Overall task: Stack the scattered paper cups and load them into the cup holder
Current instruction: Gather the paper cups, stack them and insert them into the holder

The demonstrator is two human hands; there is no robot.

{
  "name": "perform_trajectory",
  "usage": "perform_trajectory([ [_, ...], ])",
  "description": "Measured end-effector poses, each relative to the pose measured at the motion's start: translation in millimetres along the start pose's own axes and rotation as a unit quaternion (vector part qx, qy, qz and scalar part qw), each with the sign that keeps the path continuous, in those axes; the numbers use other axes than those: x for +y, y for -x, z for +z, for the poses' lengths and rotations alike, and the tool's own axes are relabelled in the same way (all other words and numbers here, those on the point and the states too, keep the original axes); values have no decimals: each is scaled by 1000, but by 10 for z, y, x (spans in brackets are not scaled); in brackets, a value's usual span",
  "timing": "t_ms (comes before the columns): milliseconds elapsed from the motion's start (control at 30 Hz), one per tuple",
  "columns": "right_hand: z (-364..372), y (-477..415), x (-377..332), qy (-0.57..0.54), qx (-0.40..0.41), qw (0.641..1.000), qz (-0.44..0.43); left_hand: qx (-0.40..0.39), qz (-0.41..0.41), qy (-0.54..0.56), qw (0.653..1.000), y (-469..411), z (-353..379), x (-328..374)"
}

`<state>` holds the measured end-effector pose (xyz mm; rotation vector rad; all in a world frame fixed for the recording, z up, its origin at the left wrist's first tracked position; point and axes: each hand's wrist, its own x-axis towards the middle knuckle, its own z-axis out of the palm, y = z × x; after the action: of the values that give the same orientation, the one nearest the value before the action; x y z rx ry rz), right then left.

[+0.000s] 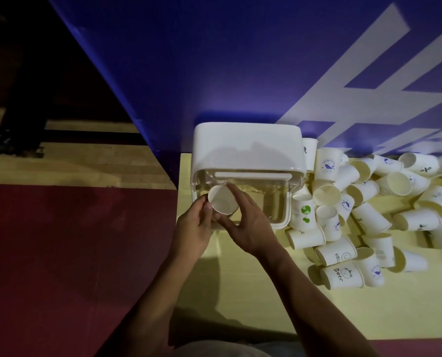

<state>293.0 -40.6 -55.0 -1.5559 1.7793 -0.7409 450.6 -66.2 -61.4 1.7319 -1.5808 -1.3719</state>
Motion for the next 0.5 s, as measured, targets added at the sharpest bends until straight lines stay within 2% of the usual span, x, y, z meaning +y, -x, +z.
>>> perform_trajectory([
  [133,-39,-12,24,-21,-33,999,25,4,2,14,1000,-67,24,-62],
  [500,46,-43,130,20,-38,999,31,-13,17,-41,999,-68,-5,-94],
])
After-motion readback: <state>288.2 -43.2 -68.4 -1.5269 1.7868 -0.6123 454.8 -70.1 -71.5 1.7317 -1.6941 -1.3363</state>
